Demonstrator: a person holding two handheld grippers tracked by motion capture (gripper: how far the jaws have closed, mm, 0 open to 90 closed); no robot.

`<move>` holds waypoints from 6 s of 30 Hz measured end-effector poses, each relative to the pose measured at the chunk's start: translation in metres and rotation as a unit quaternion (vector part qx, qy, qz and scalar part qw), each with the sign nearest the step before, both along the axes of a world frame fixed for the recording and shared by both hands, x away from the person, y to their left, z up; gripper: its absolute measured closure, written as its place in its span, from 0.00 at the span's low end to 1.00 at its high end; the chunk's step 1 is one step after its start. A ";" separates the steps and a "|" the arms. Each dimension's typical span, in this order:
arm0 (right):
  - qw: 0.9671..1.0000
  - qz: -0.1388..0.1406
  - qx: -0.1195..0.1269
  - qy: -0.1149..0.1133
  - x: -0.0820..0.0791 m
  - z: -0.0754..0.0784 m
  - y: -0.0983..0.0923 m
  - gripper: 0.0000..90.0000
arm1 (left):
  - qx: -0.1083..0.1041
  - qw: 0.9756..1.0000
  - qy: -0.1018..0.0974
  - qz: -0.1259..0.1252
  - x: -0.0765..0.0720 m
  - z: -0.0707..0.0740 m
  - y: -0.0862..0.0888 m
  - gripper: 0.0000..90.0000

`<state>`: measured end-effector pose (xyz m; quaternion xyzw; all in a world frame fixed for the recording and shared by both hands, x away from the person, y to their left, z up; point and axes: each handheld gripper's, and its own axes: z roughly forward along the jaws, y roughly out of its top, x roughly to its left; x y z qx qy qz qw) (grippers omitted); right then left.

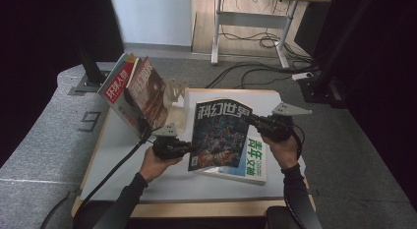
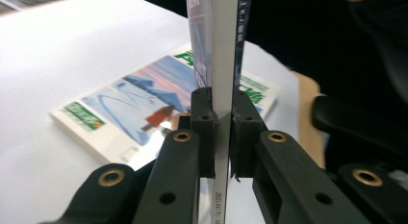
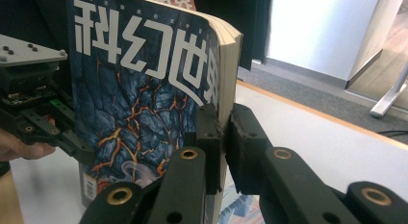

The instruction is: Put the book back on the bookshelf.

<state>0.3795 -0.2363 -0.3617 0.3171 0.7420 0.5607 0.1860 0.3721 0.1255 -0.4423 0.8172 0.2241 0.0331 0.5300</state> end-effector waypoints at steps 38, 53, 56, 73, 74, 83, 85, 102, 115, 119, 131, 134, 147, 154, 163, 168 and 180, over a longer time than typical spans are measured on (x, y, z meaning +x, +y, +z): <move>0.998 0.053 -0.028 -0.012 -0.004 -0.022 0.015 0.60 | 0.048 0.994 -0.097 0.021 -0.019 -0.020 0.008 0.92; 0.998 0.060 -0.010 0.004 -0.008 -0.048 0.007 0.80 | 0.030 0.995 -0.090 -0.009 -0.017 -0.012 0.009 0.85; 0.998 0.061 -0.011 0.002 -0.010 -0.048 0.007 0.80 | 0.015 0.996 -0.087 -0.011 -0.014 -0.002 0.007 0.84; 0.998 0.055 -0.016 0.002 -0.009 -0.046 0.010 0.83 | 0.026 0.996 -0.090 0.010 0.001 0.046 -0.015 0.79; 0.998 0.055 -0.016 0.002 -0.009 -0.046 0.010 0.83 | 0.026 0.995 -0.092 0.011 0.001 0.049 -0.016 0.80; 0.999 0.052 -0.012 0.006 -0.007 -0.047 0.009 0.83 | 0.032 0.995 -0.095 0.018 0.003 0.055 -0.021 0.91; 0.999 0.052 -0.012 0.006 -0.006 -0.047 0.009 0.82 | 0.030 0.995 -0.090 0.021 0.004 0.055 -0.021 0.91; 0.999 0.032 -0.028 0.005 -0.003 -0.056 0.004 0.53 | 0.019 0.994 -0.095 0.043 0.001 0.056 -0.015 0.92; 0.996 -0.040 -0.067 0.041 0.003 -0.085 -0.017 0.29 | 0.021 0.991 -0.105 0.078 -0.001 0.063 0.000 0.92; 0.992 -0.059 -0.094 0.055 0.006 -0.096 -0.021 0.21 | 0.027 0.990 -0.107 0.092 -0.003 0.067 0.007 0.92; 0.983 -0.113 -0.115 0.092 0.010 -0.120 -0.037 0.02 | 0.027 0.985 -0.104 0.132 -0.004 0.074 0.031 0.92; 0.981 -0.122 -0.117 0.099 0.010 -0.125 -0.042 0.00 | 0.028 0.984 -0.104 0.144 -0.004 0.076 0.037 0.92; 0.977 -0.145 -0.114 0.107 0.008 -0.143 -0.059 0.00 | 0.026 0.975 -0.098 0.198 -0.005 0.082 0.066 0.92; 0.976 -0.154 -0.113 0.103 0.006 -0.149 -0.068 0.00 | 0.025 0.968 -0.095 0.230 -0.004 0.082 0.082 0.92; 0.974 -0.157 -0.123 0.106 0.006 -0.158 -0.072 0.00 | 0.026 0.960 -0.090 0.265 0.000 0.080 0.098 0.92; 0.972 -0.160 -0.132 0.111 0.007 -0.162 -0.073 0.00 | 0.024 0.954 -0.086 0.287 0.002 0.079 0.108 0.92; 0.971 -0.156 -0.133 0.121 0.008 -0.168 -0.074 0.00 | 0.016 0.938 -0.078 0.337 0.004 0.077 0.130 0.92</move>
